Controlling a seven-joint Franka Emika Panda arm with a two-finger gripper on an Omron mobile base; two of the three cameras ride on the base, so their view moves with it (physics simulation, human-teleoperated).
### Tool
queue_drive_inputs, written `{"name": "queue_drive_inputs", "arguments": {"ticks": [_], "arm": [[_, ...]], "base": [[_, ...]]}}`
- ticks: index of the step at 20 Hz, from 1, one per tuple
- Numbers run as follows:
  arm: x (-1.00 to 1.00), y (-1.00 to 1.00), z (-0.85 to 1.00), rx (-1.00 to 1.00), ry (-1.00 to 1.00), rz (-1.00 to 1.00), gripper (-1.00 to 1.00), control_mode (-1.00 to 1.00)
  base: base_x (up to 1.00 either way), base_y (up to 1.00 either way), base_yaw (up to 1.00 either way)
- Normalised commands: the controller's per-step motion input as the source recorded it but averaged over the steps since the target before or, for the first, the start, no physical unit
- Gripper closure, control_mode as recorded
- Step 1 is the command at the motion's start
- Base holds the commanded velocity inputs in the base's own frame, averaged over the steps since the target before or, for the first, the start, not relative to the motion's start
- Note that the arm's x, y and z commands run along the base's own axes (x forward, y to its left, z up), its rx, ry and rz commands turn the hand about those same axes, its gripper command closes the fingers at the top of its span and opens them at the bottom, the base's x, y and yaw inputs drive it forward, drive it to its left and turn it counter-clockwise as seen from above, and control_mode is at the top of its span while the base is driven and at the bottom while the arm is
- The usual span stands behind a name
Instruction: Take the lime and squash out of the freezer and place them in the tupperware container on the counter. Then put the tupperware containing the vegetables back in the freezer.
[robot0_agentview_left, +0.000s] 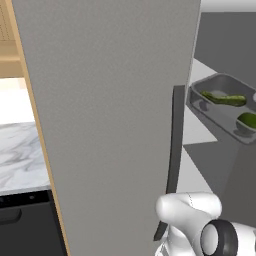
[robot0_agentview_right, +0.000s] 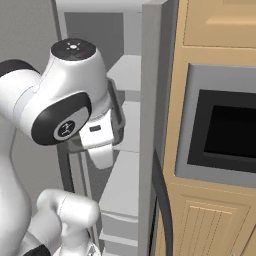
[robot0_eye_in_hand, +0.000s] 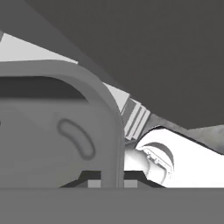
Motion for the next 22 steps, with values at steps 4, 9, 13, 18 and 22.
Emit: {"name": "queue_drive_inputs", "arguments": {"ticks": [4, 9, 13, 18, 22], "arm": [[0.49, -0.01, 0.24, 0.09, -0.03, -0.07, 1.0, -1.0], [0.57, -0.03, 0.21, 0.12, -0.03, -0.03, 1.0, -1.0], [0.46, -0.09, 0.13, 0.08, -0.04, -0.05, 1.0, -1.0], [0.49, -0.09, 0.04, 0.07, -0.03, -0.06, 1.0, -1.0], [0.66, -0.11, 0.0, 0.04, -0.01, -0.05, 1.0, -1.0]], "base": [[0.0, 0.0, 0.0], [0.0, 0.0, 0.0], [0.0, 0.0, 0.0], [0.0, 0.0, 0.0], [0.0, 0.0, 0.0]]}}
